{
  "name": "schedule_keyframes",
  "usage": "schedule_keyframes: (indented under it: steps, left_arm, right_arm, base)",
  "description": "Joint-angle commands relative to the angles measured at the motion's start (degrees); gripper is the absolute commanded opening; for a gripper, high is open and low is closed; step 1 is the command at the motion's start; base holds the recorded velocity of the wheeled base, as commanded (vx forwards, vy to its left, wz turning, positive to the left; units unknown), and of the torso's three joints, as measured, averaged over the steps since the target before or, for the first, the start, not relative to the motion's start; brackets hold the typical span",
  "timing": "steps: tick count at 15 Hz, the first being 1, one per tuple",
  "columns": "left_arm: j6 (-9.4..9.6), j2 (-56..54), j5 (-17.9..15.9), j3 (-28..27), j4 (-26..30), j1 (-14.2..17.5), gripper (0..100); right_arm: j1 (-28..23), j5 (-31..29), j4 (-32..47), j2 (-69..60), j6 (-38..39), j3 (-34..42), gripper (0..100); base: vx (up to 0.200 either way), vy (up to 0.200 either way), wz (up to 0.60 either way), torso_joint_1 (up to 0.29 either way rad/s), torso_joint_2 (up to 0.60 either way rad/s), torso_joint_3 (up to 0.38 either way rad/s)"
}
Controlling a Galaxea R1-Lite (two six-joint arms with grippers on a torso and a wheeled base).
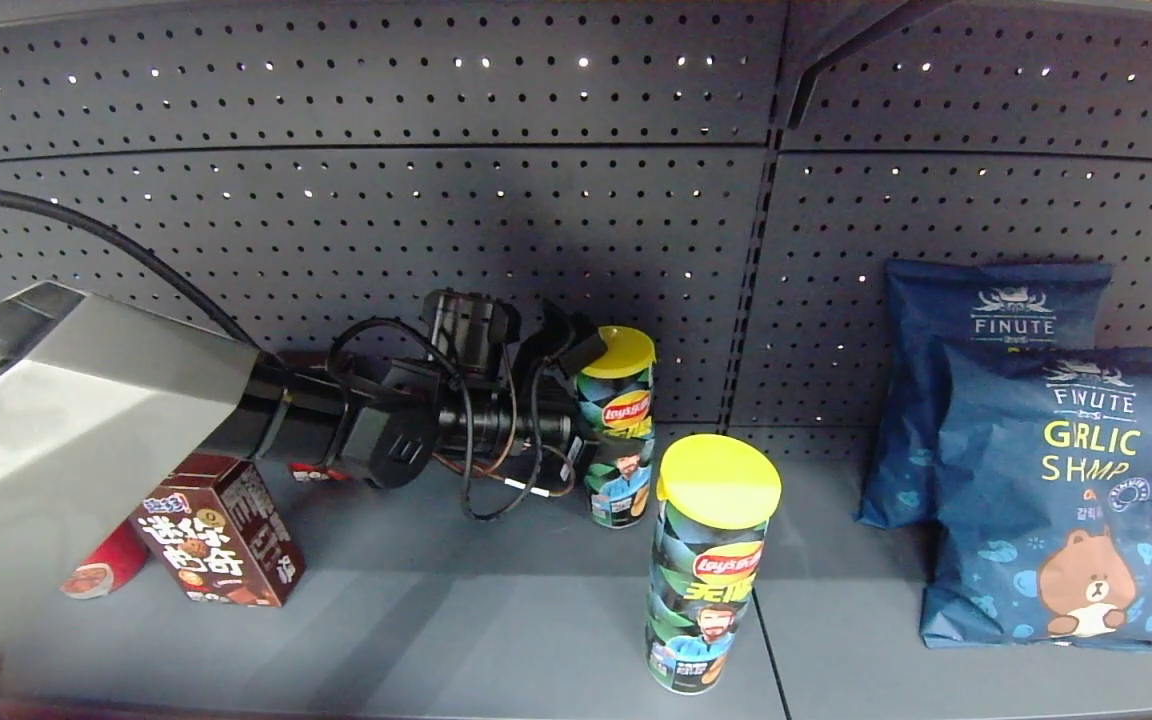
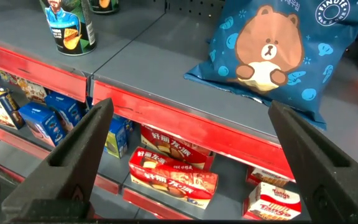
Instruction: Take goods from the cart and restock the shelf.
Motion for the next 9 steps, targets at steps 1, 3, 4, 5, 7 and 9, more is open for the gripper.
schedule_keyframes:
  steps: [1, 3, 4, 5, 7, 9]
  left_arm:
    - [0.03, 0.16, 0.0, 0.01, -0.04, 0.03, 0]
    - [0.65, 0.69, 0.0, 0.01, -0.04, 0.03, 100]
    - [1.08, 0.87, 0.0, 0.01, -0.04, 0.03, 100]
    - [1.26, 1.13, 0.44, 0.01, -0.04, -0.06, 100]
    - [1.52, 0.87, 0.7, 0.18, -0.12, -0.06, 100]
    - [1.52, -1.5, 0.97, 0.8, -0.12, 0.03, 100]
  right_arm:
    - [0.02, 0.01, 0.0, 0.07, -0.03, 0.01, 100]
    - [0.02, 0.01, 0.0, 0.07, -0.12, 0.01, 100]
    - [0.02, 0.01, 0.0, 0.07, -0.12, 0.01, 100]
    - [0.02, 0.01, 0.0, 0.07, -0.12, 0.01, 100]
    - [0.02, 0.01, 0.0, 0.07, -0.03, 0.01, 100]
    - [0.02, 0.19, 0.0, 0.07, -0.03, 0.01, 100]
  base:
    - [0.0, 0.0, 0.0, 0.0, 0.0, 0.0]
    - [0.0, 0.0, 0.0, 0.0, 0.0, 0.0]
    - [0.0, 0.0, 0.0, 0.0, 0.0, 0.0]
    - [0.0, 0.0, 0.0, 0.0, 0.0, 0.0]
    - [0.0, 0.0, 0.0, 0.0, 0.0, 0.0]
    - [0.0, 0.0, 0.0, 0.0, 0.0, 0.0]
